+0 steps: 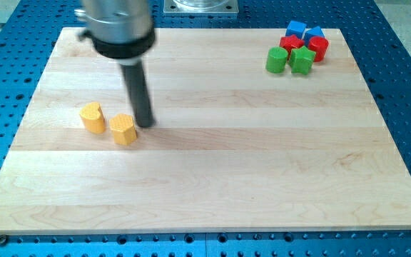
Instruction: Push the heart into the hexagon
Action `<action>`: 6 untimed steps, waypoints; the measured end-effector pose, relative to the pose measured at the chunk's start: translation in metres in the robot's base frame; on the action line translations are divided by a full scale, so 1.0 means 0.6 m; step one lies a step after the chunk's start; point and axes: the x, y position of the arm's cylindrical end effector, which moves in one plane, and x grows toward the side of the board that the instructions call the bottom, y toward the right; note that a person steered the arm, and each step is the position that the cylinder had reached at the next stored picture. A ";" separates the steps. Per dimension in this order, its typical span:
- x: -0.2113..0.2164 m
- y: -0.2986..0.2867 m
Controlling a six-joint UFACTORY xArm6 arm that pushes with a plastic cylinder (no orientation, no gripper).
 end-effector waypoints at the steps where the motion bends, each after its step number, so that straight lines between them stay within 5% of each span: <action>1: 0.029 0.065; 4: -0.096 -0.243; 5: -0.068 -0.251; 6: -0.038 -0.111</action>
